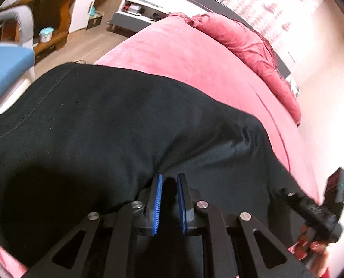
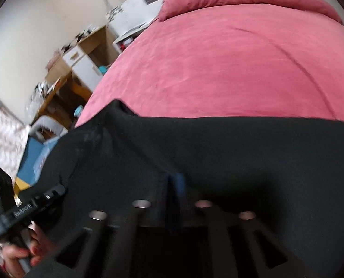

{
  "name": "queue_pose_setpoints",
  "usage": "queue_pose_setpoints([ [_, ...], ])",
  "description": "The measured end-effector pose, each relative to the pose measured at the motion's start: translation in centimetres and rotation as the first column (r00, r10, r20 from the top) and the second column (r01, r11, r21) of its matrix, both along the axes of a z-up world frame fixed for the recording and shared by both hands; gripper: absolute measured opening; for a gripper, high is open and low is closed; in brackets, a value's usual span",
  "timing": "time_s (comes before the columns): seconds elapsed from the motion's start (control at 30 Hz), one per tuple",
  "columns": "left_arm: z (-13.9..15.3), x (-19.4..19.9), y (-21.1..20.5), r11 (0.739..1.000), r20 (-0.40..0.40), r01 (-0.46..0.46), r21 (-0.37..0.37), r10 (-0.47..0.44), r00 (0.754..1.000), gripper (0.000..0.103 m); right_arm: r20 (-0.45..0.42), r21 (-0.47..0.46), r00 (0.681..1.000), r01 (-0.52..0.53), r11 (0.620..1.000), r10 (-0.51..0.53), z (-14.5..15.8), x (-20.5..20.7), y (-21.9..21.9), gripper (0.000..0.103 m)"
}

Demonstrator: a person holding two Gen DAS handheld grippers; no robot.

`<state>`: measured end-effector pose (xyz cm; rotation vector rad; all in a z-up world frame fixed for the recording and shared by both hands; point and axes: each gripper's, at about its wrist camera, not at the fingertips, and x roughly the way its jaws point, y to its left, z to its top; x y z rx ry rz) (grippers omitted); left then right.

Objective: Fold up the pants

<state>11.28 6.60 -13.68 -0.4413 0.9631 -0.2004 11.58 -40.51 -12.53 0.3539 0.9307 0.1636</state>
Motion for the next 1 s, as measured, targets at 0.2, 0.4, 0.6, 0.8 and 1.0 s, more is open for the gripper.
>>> queue_pose_setpoints([
  [0.2,0.4,-0.8,-5.2,0.984,0.031,0.172,0.055,-0.174,0.984,0.014,0.058,-0.026,0.974,0.221,0.975,-0.219,3.8,-6.1,-9.1,0.054],
  [0.4,-0.2,-0.2,-9.1,0.970,0.016,0.221,0.102,-0.224,0.975,0.014,0.055,-0.039,0.849,0.528,0.848,-0.526,4.7,-13.9,-20.7,0.054],
  [0.6,-0.8,0.2,-7.6,0.987,-0.031,0.159,-0.027,-0.160,0.987,0.014,-0.016,0.040,0.731,0.683,0.730,-0.683,2.1,-19.4,-29.3,0.054],
  [0.8,-1.0,-1.7,-8.1,0.985,0.014,0.168,0.044,-0.169,0.986,0.014,-0.044,0.326,0.651,0.726,0.605,-0.758,-1.1,-22.2,-34.8,0.064],
  [1.0,-1.0,-1.2,-9.1,0.984,0.002,0.167,0.060,-0.167,0.986,0.014,0.000,0.529,0.600,0.679,0.510,-0.800,-2.4,-21.8,-36.9,0.065],
])
